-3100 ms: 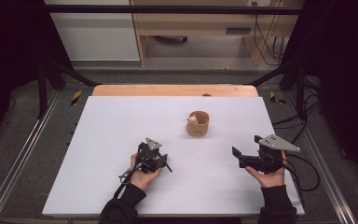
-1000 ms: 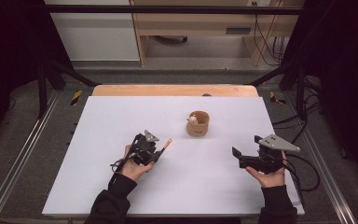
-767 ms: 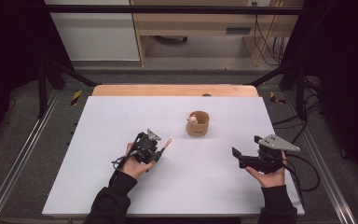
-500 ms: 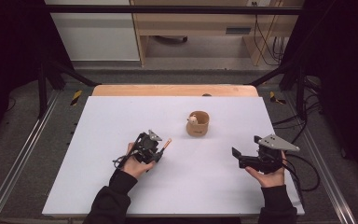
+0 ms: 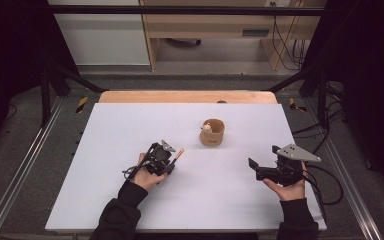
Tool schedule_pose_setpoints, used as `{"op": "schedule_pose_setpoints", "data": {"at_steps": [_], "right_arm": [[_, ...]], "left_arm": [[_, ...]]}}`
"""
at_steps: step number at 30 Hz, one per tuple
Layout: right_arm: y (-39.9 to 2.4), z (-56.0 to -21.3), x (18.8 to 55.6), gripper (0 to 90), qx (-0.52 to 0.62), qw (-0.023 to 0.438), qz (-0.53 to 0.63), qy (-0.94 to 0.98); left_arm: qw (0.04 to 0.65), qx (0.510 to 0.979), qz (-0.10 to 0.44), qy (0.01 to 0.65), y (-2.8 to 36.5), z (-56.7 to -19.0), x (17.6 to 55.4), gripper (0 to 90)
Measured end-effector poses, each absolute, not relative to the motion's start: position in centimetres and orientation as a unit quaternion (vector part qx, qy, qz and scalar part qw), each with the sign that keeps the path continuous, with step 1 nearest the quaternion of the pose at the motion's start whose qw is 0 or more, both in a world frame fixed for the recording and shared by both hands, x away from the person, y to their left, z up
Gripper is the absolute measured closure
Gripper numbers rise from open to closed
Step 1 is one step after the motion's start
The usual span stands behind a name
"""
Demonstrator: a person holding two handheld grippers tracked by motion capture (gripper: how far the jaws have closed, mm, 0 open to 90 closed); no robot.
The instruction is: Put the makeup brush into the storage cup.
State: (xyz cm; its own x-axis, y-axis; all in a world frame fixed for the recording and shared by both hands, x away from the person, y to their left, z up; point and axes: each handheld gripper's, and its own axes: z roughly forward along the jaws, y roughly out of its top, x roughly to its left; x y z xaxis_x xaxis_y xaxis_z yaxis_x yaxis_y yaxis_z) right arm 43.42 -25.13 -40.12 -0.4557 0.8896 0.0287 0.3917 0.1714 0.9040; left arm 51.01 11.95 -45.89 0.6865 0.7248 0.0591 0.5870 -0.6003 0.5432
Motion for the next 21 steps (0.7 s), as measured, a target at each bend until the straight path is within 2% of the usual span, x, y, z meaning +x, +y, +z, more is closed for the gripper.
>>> {"op": "schedule_pose_setpoints", "data": {"at_steps": [21], "right_arm": [[-25.01,-40.25,43.48,6.0,0.445,0.268,0.459,0.720]], "left_arm": [[0.235,0.890,0.124,0.372,11.51,-45.68,51.25,82.1]]}}
